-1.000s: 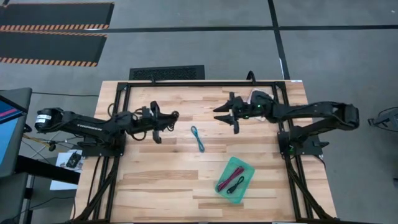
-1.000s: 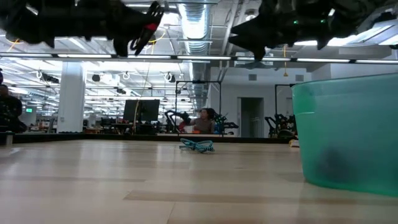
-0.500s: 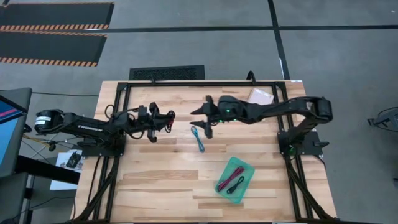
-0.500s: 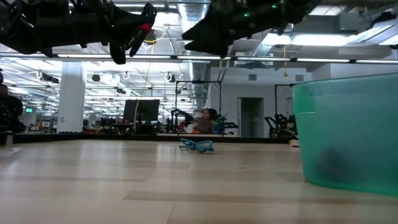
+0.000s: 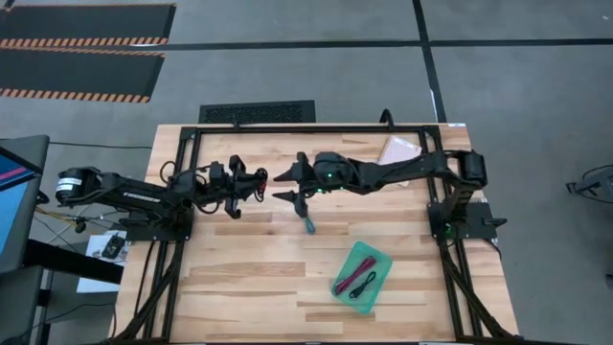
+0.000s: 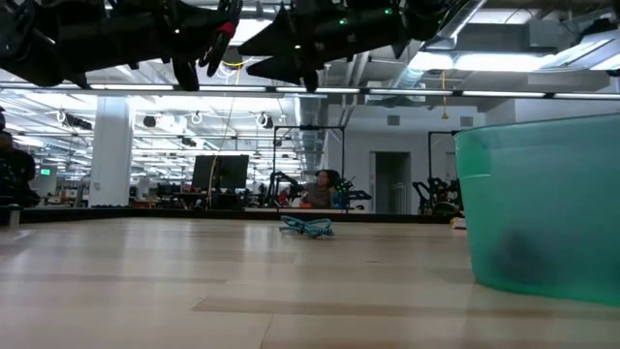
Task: Pick and place USB-C Cables
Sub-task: Put the black usb cable into the bin
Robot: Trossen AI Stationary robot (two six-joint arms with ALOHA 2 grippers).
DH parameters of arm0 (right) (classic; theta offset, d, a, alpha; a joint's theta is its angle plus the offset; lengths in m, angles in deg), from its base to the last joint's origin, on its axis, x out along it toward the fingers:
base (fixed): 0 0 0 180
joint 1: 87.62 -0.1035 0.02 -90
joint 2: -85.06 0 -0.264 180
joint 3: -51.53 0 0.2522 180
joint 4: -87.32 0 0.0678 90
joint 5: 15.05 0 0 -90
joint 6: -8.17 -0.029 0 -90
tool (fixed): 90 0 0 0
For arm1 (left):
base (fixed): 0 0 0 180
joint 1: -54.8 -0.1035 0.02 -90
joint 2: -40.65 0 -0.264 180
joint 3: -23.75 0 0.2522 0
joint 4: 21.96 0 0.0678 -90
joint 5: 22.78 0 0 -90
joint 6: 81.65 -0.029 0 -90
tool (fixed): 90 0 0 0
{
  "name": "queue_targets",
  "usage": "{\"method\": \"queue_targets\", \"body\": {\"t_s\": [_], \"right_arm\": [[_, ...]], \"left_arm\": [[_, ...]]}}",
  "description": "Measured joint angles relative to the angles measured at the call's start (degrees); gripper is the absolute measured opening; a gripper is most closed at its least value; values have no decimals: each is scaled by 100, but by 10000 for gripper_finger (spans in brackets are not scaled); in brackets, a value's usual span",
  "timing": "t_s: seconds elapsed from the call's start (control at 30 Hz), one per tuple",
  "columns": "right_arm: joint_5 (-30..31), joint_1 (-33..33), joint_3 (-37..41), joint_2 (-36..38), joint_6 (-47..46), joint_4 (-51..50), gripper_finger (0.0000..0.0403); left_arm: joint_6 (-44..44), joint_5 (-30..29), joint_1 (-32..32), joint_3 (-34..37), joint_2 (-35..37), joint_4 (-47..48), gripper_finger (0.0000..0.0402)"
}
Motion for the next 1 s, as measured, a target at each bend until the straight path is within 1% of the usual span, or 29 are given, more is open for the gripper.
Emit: {"method": "queue_targets", "body": {"t_s": [0.23, 0.3, 0.47, 0.53, 0.7, 0.83, 1.0], "right_arm": [[-168, -7, 2, -74, -130, 348, 255], [-269, -5, 2, -74, -138, 322, 255], [-289, -5, 2, -74, -275, 330, 255], [-293, -12, 2, -74, -286, 344, 255], [-252, -83, 2, -73, -304, 635, 255], [5, -176, 2, -72, -305, 618, 255], [32, -254, 4, -46, -423, 507, 256]], "left_arm": [[-62, 3, 0, -2, -635, -556, 25], [-68, 30, 0, -2, -828, -809, 25], [-147, 165, 0, -2, -1296, -1734, 25], [-148, 159, -1, -2, -1465, -1965, 25], [-215, 165, -1, -148, -1979, -2216, 25], [-234, 491, 0, -539, -2381, -2206, 25], [-243, 676, -21, -805, -2545, -2202, 25]]}}
